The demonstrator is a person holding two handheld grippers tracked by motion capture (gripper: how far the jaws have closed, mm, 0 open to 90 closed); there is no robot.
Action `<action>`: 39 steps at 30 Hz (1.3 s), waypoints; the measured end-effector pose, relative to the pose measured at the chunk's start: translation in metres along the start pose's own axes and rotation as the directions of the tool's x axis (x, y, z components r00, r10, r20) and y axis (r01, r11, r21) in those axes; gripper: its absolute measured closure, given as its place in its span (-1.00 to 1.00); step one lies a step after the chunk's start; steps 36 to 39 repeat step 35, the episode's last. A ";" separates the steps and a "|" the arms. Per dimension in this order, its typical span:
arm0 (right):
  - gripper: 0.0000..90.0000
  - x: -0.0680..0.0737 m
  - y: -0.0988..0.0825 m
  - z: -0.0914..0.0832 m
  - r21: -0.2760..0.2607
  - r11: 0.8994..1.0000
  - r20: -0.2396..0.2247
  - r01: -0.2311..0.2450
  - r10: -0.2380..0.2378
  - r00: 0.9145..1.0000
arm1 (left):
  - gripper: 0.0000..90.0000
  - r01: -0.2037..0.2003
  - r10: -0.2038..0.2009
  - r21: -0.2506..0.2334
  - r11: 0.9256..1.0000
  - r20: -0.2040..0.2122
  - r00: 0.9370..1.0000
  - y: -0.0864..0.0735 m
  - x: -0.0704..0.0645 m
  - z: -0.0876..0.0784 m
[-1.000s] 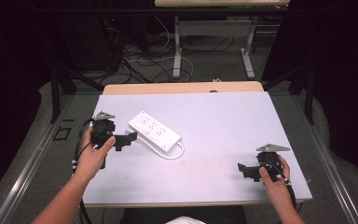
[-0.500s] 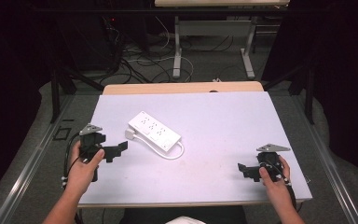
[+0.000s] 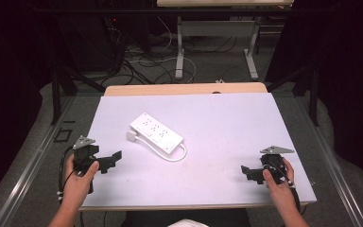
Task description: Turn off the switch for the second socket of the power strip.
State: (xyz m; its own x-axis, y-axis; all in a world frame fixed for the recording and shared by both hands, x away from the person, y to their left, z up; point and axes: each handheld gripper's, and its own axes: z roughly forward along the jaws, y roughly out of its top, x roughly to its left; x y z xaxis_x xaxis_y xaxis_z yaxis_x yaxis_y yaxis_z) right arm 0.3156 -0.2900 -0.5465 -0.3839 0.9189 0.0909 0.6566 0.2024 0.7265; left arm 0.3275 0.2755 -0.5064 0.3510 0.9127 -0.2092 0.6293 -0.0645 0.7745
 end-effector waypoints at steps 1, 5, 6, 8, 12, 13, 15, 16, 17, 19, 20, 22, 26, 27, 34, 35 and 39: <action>-1.00 0.000 0.000 0.000 0.000 1.000 0.000 0.000 0.000 1.000 | -0.97 -0.003 0.003 -0.001 1.000 -0.005 1.000 -0.002 0.002 0.000; -1.00 0.000 0.000 0.000 0.003 1.000 -0.001 -0.002 0.002 1.000 | -0.97 0.018 -0.018 -0.004 1.000 -0.009 1.000 -0.009 0.006 0.002; -1.00 0.000 0.000 0.000 0.003 1.000 -0.001 -0.002 0.002 1.000 | -0.97 0.021 -0.021 -0.007 1.000 -0.003 1.000 -0.011 0.007 0.003; -1.00 0.000 0.000 0.000 0.002 1.000 0.000 -0.002 0.002 1.000 | -0.97 0.030 -0.030 -0.011 0.999 -0.001 1.000 -0.014 0.008 0.004; -1.00 -0.001 0.000 0.000 0.000 1.000 0.001 0.002 -0.002 1.000 | -0.97 0.039 -0.039 -0.004 0.999 0.001 0.999 -0.023 0.011 0.009; -1.00 -0.001 0.000 0.000 -0.001 1.000 0.000 0.003 -0.003 1.000 | -0.97 0.039 -0.039 0.001 0.999 0.001 0.999 -0.025 0.011 0.011; -1.00 0.000 0.000 0.000 0.003 1.000 -0.002 0.003 -0.003 1.000 | -0.97 0.036 -0.036 0.010 0.999 0.003 0.999 -0.028 0.012 0.013; -1.00 0.000 0.000 0.000 0.002 1.000 -0.003 0.003 -0.003 1.000 | -0.97 0.038 -0.038 0.021 0.999 0.005 0.999 -0.029 0.012 0.013; -1.00 0.000 0.000 0.000 0.001 1.000 -0.004 0.003 -0.003 1.000 | -0.97 0.036 -0.036 0.014 0.999 0.005 0.999 -0.030 0.013 0.014; -1.00 0.000 0.000 0.000 0.003 1.000 -0.004 0.003 -0.003 1.000 | -0.97 0.042 -0.042 0.021 0.999 0.008 0.999 -0.031 0.013 0.015; -1.00 0.000 0.000 0.001 0.003 1.000 -0.004 0.002 -0.002 1.000 | -0.97 0.037 -0.038 0.018 0.999 0.009 0.999 -0.032 0.013 0.015; -1.00 0.000 0.000 0.000 0.003 1.000 -0.004 0.002 -0.002 1.000 | -0.97 0.042 -0.042 0.007 0.999 0.009 0.999 -0.033 0.013 0.016; -1.00 0.000 0.000 0.001 0.004 1.000 -0.004 0.004 -0.004 1.000 | -0.97 0.036 -0.036 0.006 0.999 0.002 0.999 -0.036 0.014 0.018; -1.00 0.000 0.000 0.001 0.004 1.000 -0.006 0.004 -0.004 1.000 | -0.97 0.033 -0.033 0.005 0.999 0.000 0.999 -0.036 0.014 0.019; -1.00 -0.001 -0.001 0.001 0.008 1.000 -0.005 0.001 0.000 1.000 | -0.97 0.023 -0.023 0.030 0.999 -0.003 1.000 -0.038 0.017 0.022; -1.00 -0.002 -0.001 0.001 0.007 1.000 -0.004 0.000 0.000 1.000 | -0.97 0.022 -0.022 0.029 0.999 -0.001 1.000 -0.038 0.016 0.022; -1.00 -0.002 -0.001 0.001 0.007 1.000 -0.004 0.000 0.000 1.000 | -0.97 0.022 -0.022 0.029 0.999 -0.001 1.000 -0.038 0.016 0.022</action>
